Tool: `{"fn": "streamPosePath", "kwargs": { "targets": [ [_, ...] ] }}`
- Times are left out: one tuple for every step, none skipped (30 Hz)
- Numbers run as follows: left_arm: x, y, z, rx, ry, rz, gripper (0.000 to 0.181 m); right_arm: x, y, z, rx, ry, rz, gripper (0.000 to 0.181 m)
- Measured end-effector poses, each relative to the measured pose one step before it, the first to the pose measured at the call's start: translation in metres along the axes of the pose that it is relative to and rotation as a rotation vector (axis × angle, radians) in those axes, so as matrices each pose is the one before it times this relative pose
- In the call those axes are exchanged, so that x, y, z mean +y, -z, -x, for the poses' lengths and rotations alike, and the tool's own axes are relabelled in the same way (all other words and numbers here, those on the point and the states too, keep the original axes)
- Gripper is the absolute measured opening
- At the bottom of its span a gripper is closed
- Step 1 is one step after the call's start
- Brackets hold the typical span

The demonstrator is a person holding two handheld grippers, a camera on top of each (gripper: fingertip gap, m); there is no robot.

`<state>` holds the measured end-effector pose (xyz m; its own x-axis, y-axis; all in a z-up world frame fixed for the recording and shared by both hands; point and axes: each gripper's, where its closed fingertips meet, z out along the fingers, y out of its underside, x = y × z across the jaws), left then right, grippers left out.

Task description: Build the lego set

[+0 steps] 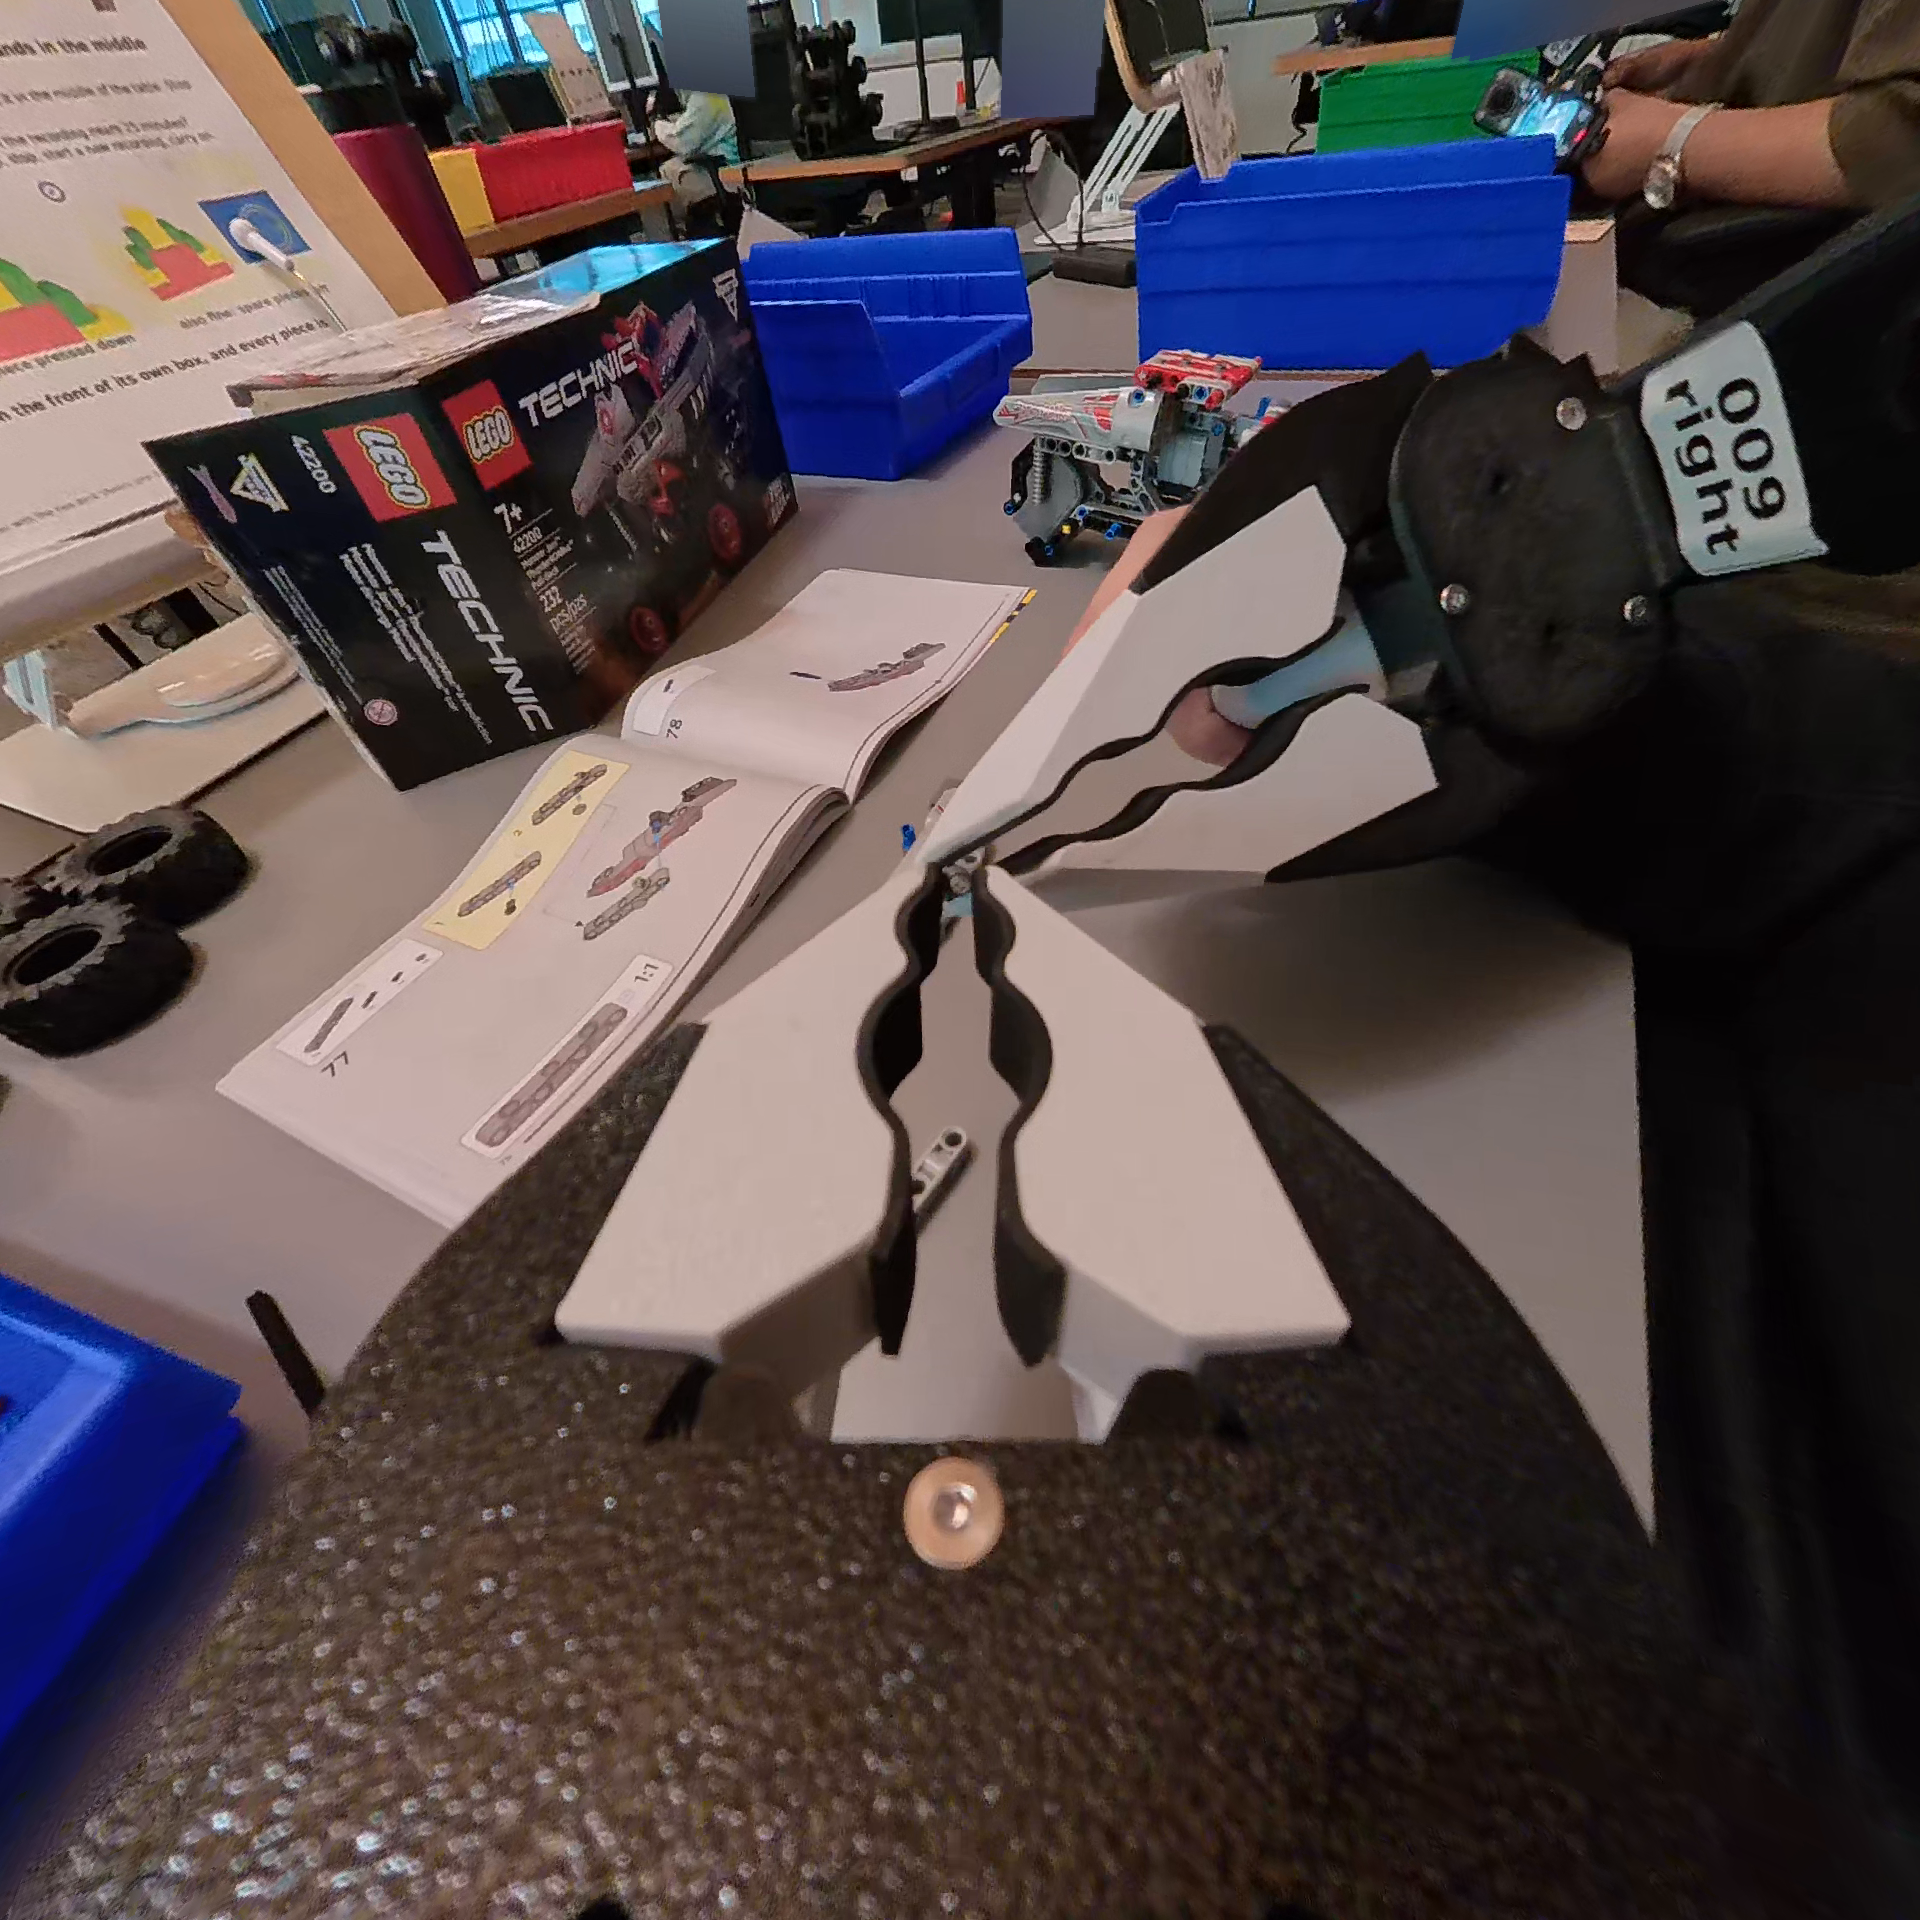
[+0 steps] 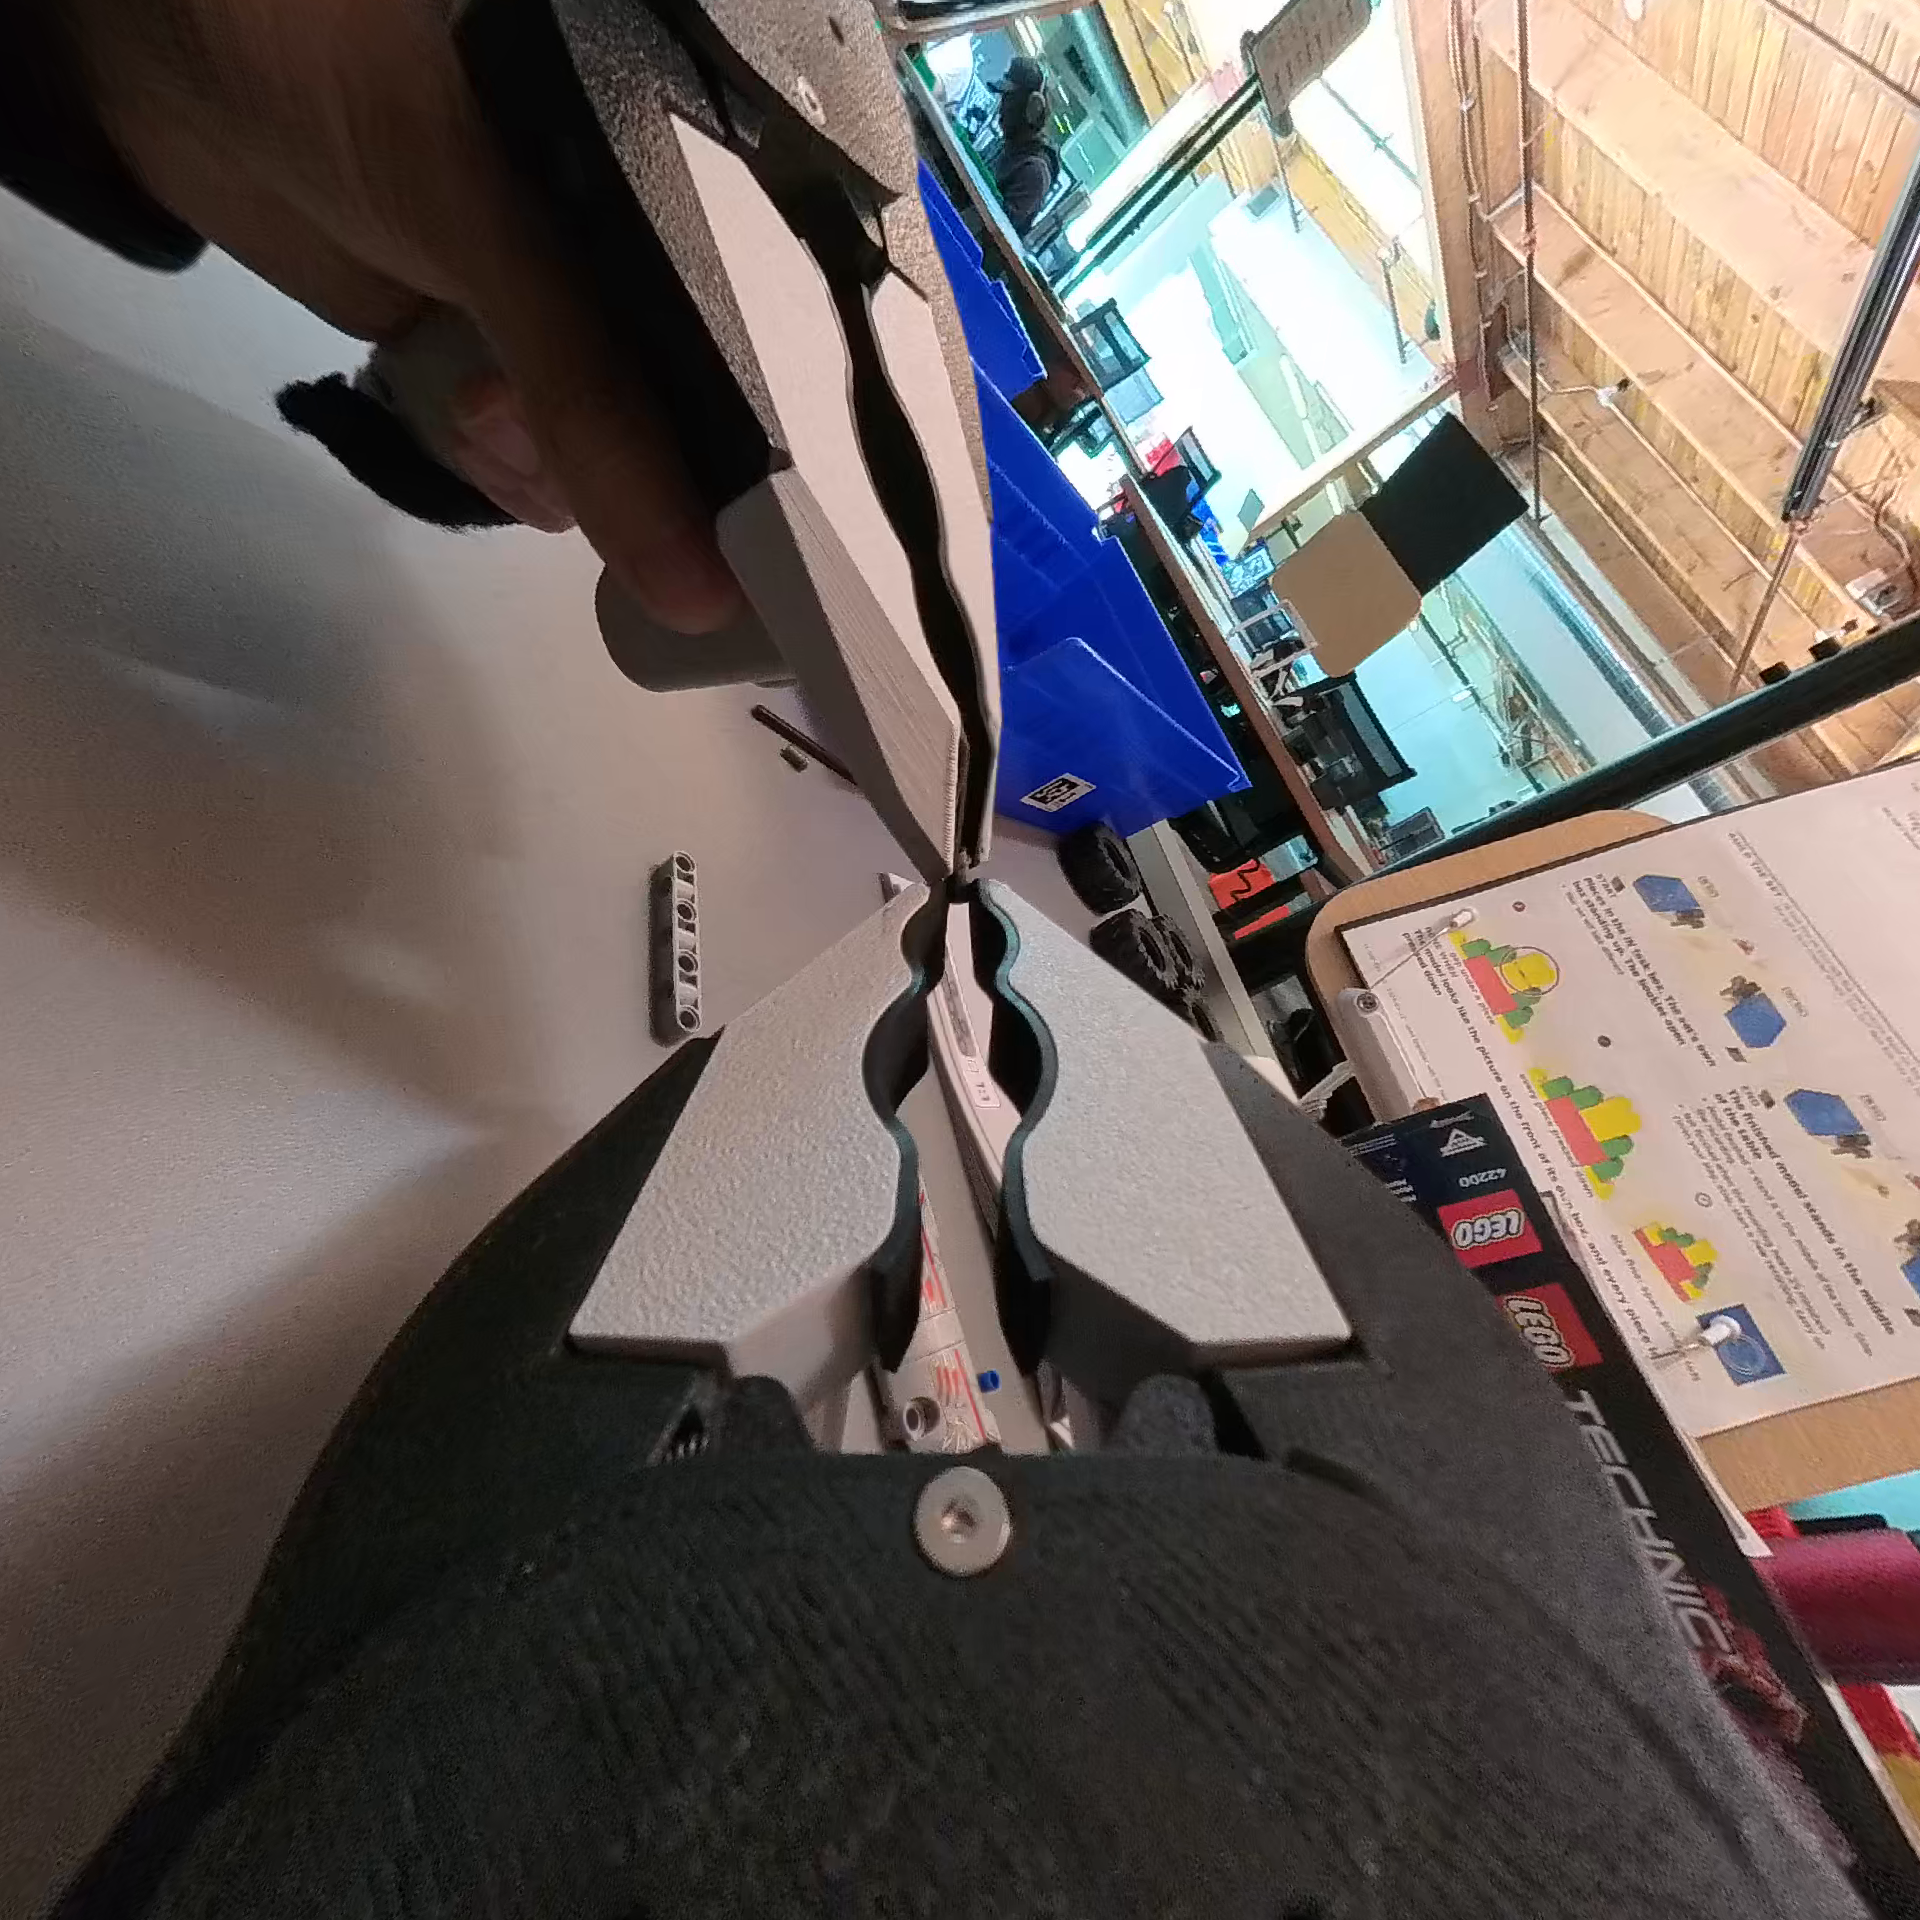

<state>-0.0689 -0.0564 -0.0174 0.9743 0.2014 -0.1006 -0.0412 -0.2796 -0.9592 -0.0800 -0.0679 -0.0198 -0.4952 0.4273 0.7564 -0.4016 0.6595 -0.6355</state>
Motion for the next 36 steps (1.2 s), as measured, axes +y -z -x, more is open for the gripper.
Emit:
{"fn": "streamPosePath", "kwargs": {
  "targets": [
    [0.00047,-0.00019,0.00028,-0.0054,-0.0174,-0.0018,0.002,-0.00011,-0.00016,-0.00008,-0.0014,-0.008,-0.0023,0.003],
    [0.0011,-0.0006,0.00015,-0.0061,-0.0182,0.0023,0.002,0.00047,-0.00015,0.00041,-0.0048,-0.0075,0.0004,0.003],
    [0.00075,-0.00068,0.00019,-0.0073,-0.0191,-0.0024,0.002,0.00117,-0.00027,0.00088,-0.0089,-0.0098,0.0041,0.003],
    [0.00031,-0.00035,-0.00008,-0.0045,-0.0208,-0.0083,0.002,0.00105,-0.00021,0.00056,-0.0073,-0.0135,0.0012,0.003],
    [0.00006,-0.00014,-0.00028,0.0014,-0.0173,-0.0093,0.002,0.00052,0.00003,0.0004,-0.0079,-0.0174,-0.0029,0.002],
    [0.00016,0.00009,-0.00038,0.0075,-0.0128,-0.0088,0.002,0.00011,0.00019,0.0005,-0.0103,-0.023,-0.0042,0.003],
    [0.00029,0.00015,-0.00028,0.0103,-0.0086,-0.0084,0.002,0.00012,0.00012,0.00073,-0.0122,-0.0254,-0.0037,0.002],
    [0.00043,0.00039,-0.00017,0.0098,-0.0076,-0.0088,0.002,-0.00009,0.0,0.00077,-0.0116,-0.0232,-0.0046,0.002],
    [0.00053,0.00027,-0.00025,0.0093,-0.006,-0.0059,0.002,0.00002,-0.00027,0.00084,-0.0108,-0.0216,-0.005,0.002],
    [0.00019,0.0004,-0.00031,0.0066,-0.0094,-0.0076,0.002,0.0001,-0.00026,0.00103,-0.012,-0.0183,-0.0031,0.002],
    [-0.00029,0.00049,-0.00003,0.0043,-0.0081,-0.0108,0.002,-0.00007,-0.0002,0.0008,-0.01,-0.0165,-0.0042,0.002],
    [-0.00005,0.00046,-0.00036,0.0072,-0.0013,-0.0099,0.002,-0.00051,0.0,0.00042,-0.0075,-0.0177,-0.0055,0.003],
    [0.0008,0.00051,-0.00066,0.0128,0.007,-0.0042,0.002,-0.00017,-0.00015,0.00101,-0.0106,-0.0168,-0.0048,0.002],
    [0.00102,0.00066,-0.0006,0.0165,0.0152,-0.0012,0.002,0.0,-0.00024,0.00129,-0.0129,-0.0133,-0.0038,0.003],
    [0.00052,0.00081,0.00006,0.0125,0.0132,-0.0042,0.003,0.00026,-0.00035,0.00158,-0.0121,-0.0111,-0.0031,0.003],
    [0.00024,0.00096,0.00023,0.0089,0.0085,-0.0054,0.002,-0.00021,-0.00046,0.00113,-0.0085,-0.0112,-0.0044,0.003],
    [-0.00015,0.00095,-0.00021,0.0101,0.003,-0.0039,0.003,-0.00044,-0.00036,0.00095,-0.0074,-0.0113,-0.0046,0.002],
    [-0.00015,0.00084,-0.00033,0.0069,-0.0082,-0.0043,0.003,-0.00091,-0.00028,0.00085,-0.0064,-0.0097,-0.0067,0.002],
    [0.00074,0.00032,-0.00001,0.0043,-0.0166,0.0013,0.002,-0.00077,-0.00031,0.00058,-0.006,-0.0095,-0.0064,0.002],
    [0.00202,0.00002,0.00009,0.004,-0.0241,0.008,0.002,0.00045,-0.00055,0.00071,-0.0072,-0.0099,0.0008,0.002],
    [0.00144,-0.00023,0.00089,-0.0028,-0.0247,0.0052,0.002,0.00163,-0.00092,0.00084,-0.008,-0.0078,0.0084,0.003],
    [0.00101,-0.00036,0.00092,-0.0073,-0.0207,0.0029,0.002,0.00148,-0.00112,-0.00044,0.0016,-0.0058,0.0058,0.003],
    [0.00196,-0.00047,-0.00038,0.005,-0.0141,0.0105,0.002,0.00114,-0.00095,-0.00055,0.0025,-0.0061,0.0047,0.002],
    [0.00258,-0.00005,-0.00141,0.017,-0.0001,0.0136,0.002,0.00191,-0.00083,0.00098,-0.0111,-0.0089,0.0101,0.002],
    [0.0018,0.00057,-0.00159,0.0266,0.0151,0.0063,0.002,0.00202,-0.00064,0.00228,-0.0227,-0.0121,0.0087,0.003],
    [0.00125,0.00094,-0.00057,0.0259,0.0316,-0.0017,0.002,0.00099,-0.00052,0.00255,-0.0227,-0.0144,-0.0004,0.003],
    [0.00137,0.00102,-0.00041,0.0298,0.0388,-0.0037,0.002,0.00004,-0.00048,0.0016,-0.0153,-0.0195,-0.0064,0.003],
    [0.00314,0.00107,-0.00005,0.0297,0.0306,0.0047,0.002,0.0002,-0.00078,0.00183,-0.0205,-0.024,-0.0039,0.003],
    [0.00499,0.00134,0.00208,0.0173,0.0239,0.0177,0.002,0.00224,-0.00091,0.00174,-0.0257,-0.023,0.01,0.003],
    [0.00613,0.00136,0.00238,0.0155,0.0188,0.0282,0.002,0.00535,-0.00111,0.00041,-0.0213,-0.0214,0.0309,0.004],
    [0.0052,0.00102,0.00102,0.0245,0.0173,0.03,0.002,0.0072,-0.00126,-0.001,-0.015,-0.0196,0.0428,0.009],
    [0.00355,0.00023,0.00069,0.0234,0.0153,0.0206,0.002,0.00717,-0.00151,-0.00045,-0.0179,-0.0172,0.0422,0.012],
    [0.00225,-0.00049,-0.00029,0.0295,0.0242,0.0148,0.002,0.00581,-0.00188,0.00092,-0.0247,-0.0185,0.0362,0.013],
    [0.0035,-0.00128,-0.00036,0.0292,0.0275,0.0245,0.002,0.00328,-0.00207,0.00219,-0.0284,-0.0235,0.0234,0.015],
    [0.00466,-0.0015,0.00151,0.0111,0.0127,0.0326,0.001,0.0015,-0.0022,0.00239,-0.0279,-0.0268,0.0149,0.014],
    [0.00436,-0.00156,0.00134,0.0057,-0.0022,0.0306,0.001,0.00147,-0.00261,0.00143,-0.0223,-0.0198,0.0135,0.015]
  ]
}}
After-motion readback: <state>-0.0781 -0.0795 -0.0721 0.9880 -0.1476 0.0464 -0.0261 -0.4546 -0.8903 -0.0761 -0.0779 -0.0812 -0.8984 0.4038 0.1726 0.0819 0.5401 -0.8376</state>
